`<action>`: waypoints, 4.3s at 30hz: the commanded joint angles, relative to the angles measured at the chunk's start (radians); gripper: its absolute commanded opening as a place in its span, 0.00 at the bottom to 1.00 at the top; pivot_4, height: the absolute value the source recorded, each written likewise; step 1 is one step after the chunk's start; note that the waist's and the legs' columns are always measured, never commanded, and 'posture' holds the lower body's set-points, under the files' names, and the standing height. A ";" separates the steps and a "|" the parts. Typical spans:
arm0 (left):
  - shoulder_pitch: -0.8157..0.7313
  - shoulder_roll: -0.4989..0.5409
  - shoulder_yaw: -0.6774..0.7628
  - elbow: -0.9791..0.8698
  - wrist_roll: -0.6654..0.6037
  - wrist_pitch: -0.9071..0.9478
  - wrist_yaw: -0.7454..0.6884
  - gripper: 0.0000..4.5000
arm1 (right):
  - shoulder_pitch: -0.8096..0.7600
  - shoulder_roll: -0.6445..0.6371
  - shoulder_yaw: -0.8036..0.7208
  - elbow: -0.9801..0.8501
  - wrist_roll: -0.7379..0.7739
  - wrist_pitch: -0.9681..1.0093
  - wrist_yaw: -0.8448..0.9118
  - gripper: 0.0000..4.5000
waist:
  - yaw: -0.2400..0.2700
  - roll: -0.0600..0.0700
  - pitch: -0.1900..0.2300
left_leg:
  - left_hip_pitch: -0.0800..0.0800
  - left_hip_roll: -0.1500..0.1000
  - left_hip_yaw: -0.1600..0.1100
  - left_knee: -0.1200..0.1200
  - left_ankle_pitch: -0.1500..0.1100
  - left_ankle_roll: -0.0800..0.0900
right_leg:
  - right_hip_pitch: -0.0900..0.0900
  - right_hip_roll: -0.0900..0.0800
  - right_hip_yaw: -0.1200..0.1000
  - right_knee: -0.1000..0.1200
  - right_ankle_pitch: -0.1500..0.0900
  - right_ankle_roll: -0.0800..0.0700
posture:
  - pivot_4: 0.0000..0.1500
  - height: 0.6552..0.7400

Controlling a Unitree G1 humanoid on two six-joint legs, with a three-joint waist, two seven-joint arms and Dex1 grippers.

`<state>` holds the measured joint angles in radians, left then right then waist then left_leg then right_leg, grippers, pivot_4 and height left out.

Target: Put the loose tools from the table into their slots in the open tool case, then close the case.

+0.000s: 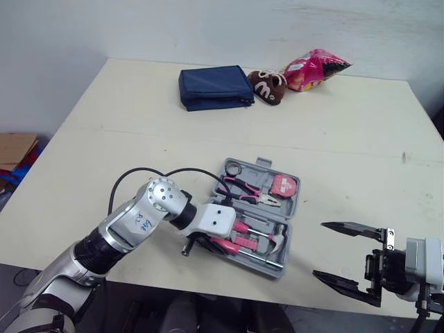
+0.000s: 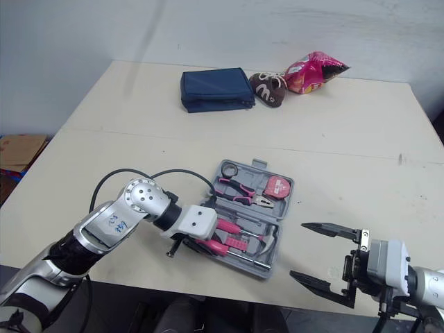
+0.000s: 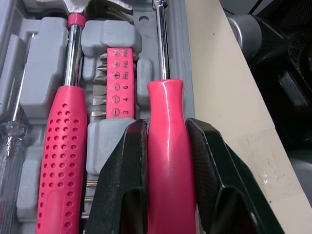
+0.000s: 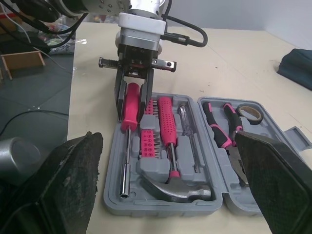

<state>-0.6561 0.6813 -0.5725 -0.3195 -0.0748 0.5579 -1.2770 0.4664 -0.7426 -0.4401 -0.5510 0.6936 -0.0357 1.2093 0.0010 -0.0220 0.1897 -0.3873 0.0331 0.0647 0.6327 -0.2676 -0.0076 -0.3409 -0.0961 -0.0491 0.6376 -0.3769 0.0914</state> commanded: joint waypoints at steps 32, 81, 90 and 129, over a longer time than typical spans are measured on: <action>0.210 -0.127 0.243 0.072 -0.174 -0.264 0.083 0.01 | -0.003 0.052 -0.001 0.064 -0.036 -0.085 0.049 1.00 | -0.001 0.000 0.000 | 0.001 0.000 0.000 0.002 0.000 0.000 | 0.001 0.000 -0.001 0.002 0.000 0.000 | 1.00 1.00; 0.241 -0.040 0.486 0.385 -0.327 -0.455 0.077 0.00 | -0.026 0.000 0.034 0.082 -0.184 0.161 -0.253 0.88 | 0.001 0.019 -0.018 | 0.013 0.006 -0.001 -0.002 -0.012 0.004 | 0.016 0.000 -0.002 -0.010 -0.002 -0.005 | 1.00 1.00; 0.117 -0.110 0.415 0.688 -0.117 -0.467 0.216 0.00 | -0.241 -0.041 0.237 0.211 -0.353 0.277 -0.333 0.01 | -0.003 0.010 -0.012 | 0.011 0.001 0.001 -0.003 -0.011 0.007 | 0.014 -0.001 -0.002 -0.010 0.000 -0.001 | 1.00 1.00; 0.317 -0.165 0.411 0.323 -0.101 -0.238 0.276 0.00 | -0.399 0.022 0.463 0.214 -0.451 0.390 -0.354 0.01 | -0.009 0.006 -0.010 | 0.011 0.003 0.001 -0.004 -0.009 0.005 | 0.013 0.000 -0.002 -0.011 0.001 0.002 | 1.00 1.00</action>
<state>-0.3447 0.5096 -0.1557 0.0455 -0.1693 0.3071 -1.0019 0.0536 -0.7275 -0.0070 -0.3129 0.2451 0.3528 0.8498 -0.0076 -0.0155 0.1794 -0.3766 0.0358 0.0653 0.6285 -0.2769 -0.0027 -0.3275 -0.0965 -0.0511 0.6264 -0.3761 0.0930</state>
